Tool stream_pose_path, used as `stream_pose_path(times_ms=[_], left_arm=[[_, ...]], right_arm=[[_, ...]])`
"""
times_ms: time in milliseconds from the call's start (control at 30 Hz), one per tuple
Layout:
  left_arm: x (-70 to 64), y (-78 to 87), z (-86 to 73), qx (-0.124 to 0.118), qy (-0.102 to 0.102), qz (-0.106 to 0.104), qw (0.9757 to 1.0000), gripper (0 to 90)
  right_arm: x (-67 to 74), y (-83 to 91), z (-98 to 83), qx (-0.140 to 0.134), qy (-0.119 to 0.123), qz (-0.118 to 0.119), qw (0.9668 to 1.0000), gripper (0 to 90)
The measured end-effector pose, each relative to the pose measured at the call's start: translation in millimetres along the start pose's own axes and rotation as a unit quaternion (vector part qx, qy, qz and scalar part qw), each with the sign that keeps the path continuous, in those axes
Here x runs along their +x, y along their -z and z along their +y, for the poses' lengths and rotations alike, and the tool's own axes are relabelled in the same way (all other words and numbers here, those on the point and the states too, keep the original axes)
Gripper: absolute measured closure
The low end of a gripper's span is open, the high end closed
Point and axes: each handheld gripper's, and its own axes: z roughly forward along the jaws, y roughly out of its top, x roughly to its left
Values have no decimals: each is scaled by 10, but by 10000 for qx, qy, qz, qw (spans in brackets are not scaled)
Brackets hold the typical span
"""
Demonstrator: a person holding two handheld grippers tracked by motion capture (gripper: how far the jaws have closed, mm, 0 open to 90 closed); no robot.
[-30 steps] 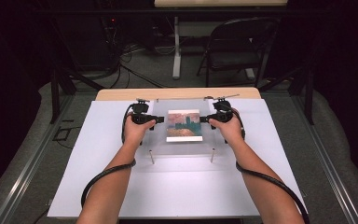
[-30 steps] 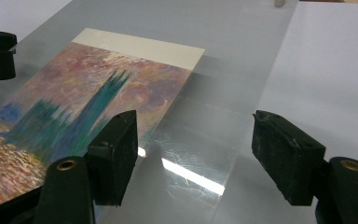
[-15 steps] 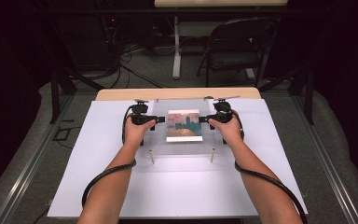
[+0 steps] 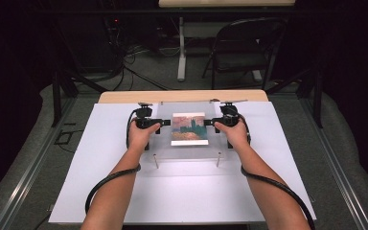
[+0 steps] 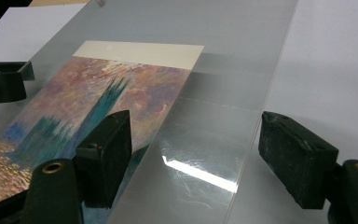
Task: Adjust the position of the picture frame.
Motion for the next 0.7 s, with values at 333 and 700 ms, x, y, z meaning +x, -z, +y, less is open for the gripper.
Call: stream_pose_path(times_ms=[333, 700], left_arm=[[-27, -18, -8, 117, 143, -134, 9997, 194], [-55, -28, -25, 104, 313, -110, 9994, 192]], right_arm=[[9, -23, -5, 24, -126, 69, 9999, 246], [37, -18, -13, 6, -225, -22, 9997, 251]])
